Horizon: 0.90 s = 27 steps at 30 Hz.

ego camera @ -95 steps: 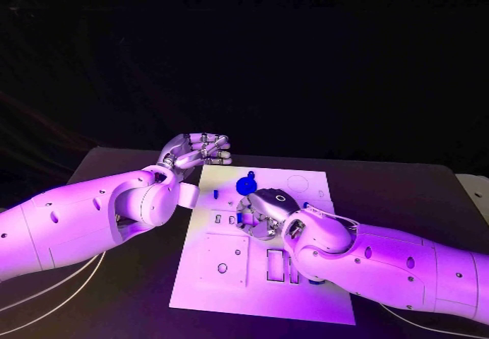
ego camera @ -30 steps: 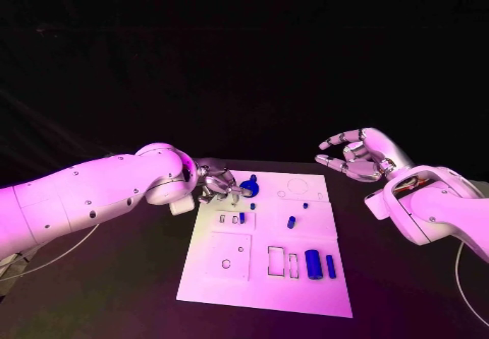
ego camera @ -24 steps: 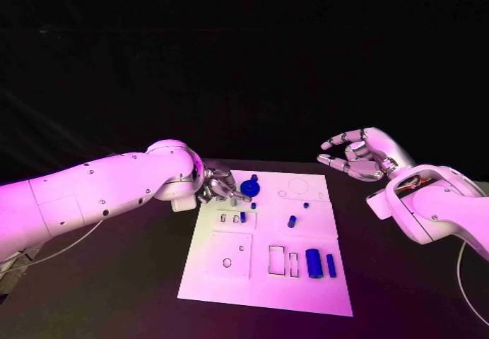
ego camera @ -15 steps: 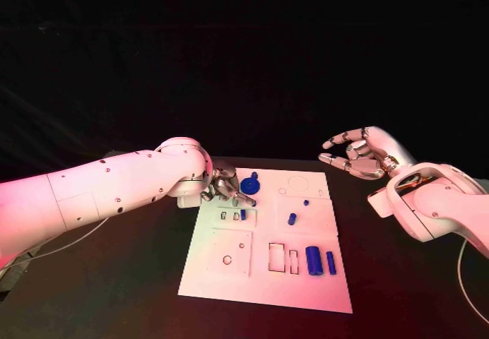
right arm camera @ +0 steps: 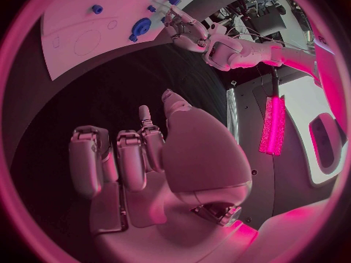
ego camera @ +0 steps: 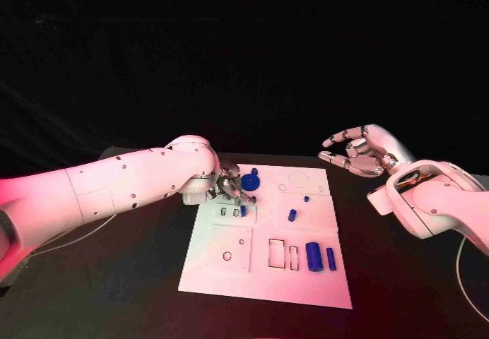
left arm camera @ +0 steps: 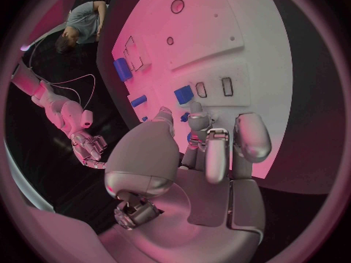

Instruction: Assemble the parts on the task board

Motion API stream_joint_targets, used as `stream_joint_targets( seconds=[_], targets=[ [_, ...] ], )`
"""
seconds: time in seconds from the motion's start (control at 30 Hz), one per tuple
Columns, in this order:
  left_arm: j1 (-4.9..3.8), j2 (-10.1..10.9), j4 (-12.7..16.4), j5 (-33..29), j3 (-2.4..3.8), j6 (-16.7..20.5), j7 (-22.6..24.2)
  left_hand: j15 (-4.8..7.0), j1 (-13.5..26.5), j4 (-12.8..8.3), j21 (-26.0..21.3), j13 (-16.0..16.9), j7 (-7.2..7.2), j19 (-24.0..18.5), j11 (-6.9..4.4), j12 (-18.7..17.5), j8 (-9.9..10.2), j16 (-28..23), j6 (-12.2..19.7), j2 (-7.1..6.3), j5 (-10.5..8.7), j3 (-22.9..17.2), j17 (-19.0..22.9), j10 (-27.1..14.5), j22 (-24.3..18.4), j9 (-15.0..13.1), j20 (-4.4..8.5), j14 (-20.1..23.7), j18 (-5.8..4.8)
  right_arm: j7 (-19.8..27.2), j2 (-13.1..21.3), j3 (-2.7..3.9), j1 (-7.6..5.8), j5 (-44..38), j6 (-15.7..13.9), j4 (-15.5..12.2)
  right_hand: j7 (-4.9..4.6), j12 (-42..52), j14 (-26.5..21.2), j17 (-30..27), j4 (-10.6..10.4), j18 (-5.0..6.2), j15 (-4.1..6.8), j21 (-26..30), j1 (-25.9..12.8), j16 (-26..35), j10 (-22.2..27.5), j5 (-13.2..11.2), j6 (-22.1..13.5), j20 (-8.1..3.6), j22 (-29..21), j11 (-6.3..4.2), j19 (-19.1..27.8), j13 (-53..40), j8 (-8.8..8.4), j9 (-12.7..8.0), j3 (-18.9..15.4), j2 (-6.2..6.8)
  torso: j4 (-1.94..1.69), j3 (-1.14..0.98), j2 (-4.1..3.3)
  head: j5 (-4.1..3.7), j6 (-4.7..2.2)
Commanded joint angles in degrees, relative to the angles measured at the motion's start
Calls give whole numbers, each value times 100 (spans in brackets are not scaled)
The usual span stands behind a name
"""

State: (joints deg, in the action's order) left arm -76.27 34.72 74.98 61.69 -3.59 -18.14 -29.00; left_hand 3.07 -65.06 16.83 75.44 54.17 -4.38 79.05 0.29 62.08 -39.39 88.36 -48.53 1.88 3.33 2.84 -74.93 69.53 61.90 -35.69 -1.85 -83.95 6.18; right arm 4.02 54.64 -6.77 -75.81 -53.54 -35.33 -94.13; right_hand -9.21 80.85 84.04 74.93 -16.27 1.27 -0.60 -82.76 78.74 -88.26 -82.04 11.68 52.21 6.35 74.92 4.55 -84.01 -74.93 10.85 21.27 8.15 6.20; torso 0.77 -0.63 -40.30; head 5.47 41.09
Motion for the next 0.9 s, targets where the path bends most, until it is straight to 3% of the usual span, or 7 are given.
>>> stream_joint_targets(
  seconds=[0.03, 0.47, 0.9],
  targets=[
    [5, -52, -54, -23, -3, -153, -31, 26, -34, -4, 41, -9, -2, 40, -1, -21, -41, 24, 62, 48, -12, 40, -1307, -33, 20, -20, -17, -540, -107, -30, -13, 0, 8, -54, 89, 10, 18, -39, 438, 809, -13, 75, 55, 44, -32, 27, 19, 30, 0, -25, 933, -30, -176, -618, 30, 7, 35, 25, -6, 0, 2, -6, 16],
    [16, -88, -111, -220, -11, -413, -27, 10, -306, -11, 77, -160, -20, 20, 16, -148, -39, 21, 155, 137, -9, 2, -1304, -165, 61, -121, -33, -536, -110, -49, -38, 0, 15, -57, 99, 26, 19, -41, 439, 811, -18, 76, 56, 48, -42, 27, 19, 44, -6, -28, 931, -31, -175, -617, 36, 9, 37, 19, -3, -12, 5, -13, 51],
    [17, -102, -98, -251, -11, -483, -34, 6, -390, -14, 102, -157, -23, 24, 18, -145, -36, 30, 166, 151, -7, -32, -1317, -167, 102, -146, -39, -540, -115, -58, -52, 0, 26, -59, 100, 39, 19, -40, 438, 810, -19, 76, 57, 48, -45, 28, 19, 49, -7, -28, 931, -31, -175, -617, 38, 10, 37, 17, -11, -6, 0, -14, 49]
  ],
)
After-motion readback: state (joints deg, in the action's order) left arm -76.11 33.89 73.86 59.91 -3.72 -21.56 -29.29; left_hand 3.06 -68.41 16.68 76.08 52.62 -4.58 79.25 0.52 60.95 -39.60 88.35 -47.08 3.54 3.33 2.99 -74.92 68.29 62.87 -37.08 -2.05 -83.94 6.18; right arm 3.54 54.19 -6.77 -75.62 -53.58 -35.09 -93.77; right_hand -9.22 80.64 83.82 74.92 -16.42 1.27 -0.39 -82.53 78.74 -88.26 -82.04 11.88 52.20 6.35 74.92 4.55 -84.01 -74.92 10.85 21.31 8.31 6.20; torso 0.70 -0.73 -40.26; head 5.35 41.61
